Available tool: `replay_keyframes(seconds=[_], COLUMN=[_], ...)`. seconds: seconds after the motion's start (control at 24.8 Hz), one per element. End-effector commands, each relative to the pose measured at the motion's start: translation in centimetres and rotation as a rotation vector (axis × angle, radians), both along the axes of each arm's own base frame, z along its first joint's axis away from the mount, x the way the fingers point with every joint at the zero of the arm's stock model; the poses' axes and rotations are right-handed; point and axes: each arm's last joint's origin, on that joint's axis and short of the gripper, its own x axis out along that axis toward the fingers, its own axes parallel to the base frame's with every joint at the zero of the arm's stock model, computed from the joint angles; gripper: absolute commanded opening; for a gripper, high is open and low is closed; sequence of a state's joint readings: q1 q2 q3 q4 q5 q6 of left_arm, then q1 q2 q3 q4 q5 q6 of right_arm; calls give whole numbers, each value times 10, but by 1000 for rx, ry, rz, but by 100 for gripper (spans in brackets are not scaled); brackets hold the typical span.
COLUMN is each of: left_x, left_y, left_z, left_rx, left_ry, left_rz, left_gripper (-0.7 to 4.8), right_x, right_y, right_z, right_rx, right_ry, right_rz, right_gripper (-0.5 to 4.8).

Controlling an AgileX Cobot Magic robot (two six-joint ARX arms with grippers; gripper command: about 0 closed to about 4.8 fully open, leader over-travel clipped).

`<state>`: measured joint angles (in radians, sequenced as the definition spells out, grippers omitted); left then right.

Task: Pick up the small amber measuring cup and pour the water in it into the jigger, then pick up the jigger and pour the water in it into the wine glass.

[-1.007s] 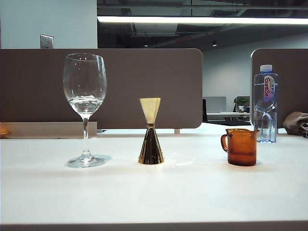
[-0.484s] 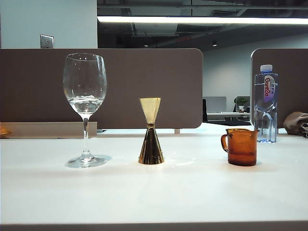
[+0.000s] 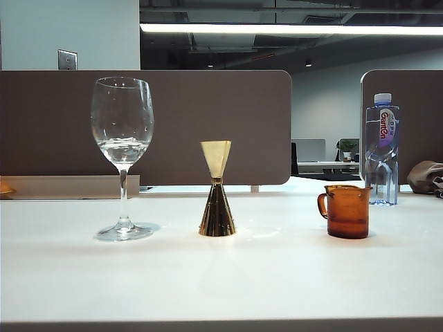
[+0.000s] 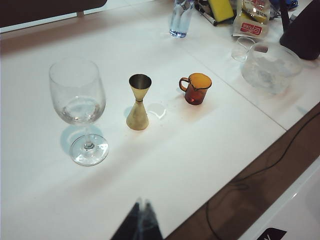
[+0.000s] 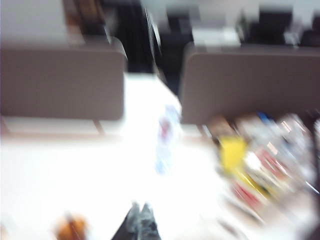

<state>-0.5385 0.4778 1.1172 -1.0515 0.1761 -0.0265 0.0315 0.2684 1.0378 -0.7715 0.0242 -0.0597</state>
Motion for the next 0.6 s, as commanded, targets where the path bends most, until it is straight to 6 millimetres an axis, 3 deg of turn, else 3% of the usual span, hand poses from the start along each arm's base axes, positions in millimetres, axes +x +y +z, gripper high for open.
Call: replay_keyframes(seconds=[0.04, 0.36, 0.6], left_x=[0, 0, 0], left_y=[0, 0, 0], left_z=[1, 1, 1], left_rx=[-5, -5, -5], left_ry=[-14, -14, -14], left_rz=[-4, -4, -4], left_gripper=[-2, -2, -2], right_x=[16, 83, 141], right_y=[-1, 5, 13], right_z=[21, 30, 19], right_rx=[-176, -73, 20], right_ry=[339, 438, 551], right_rz=[-37, 88, 282], right_gripper=[-5, -5, -4])
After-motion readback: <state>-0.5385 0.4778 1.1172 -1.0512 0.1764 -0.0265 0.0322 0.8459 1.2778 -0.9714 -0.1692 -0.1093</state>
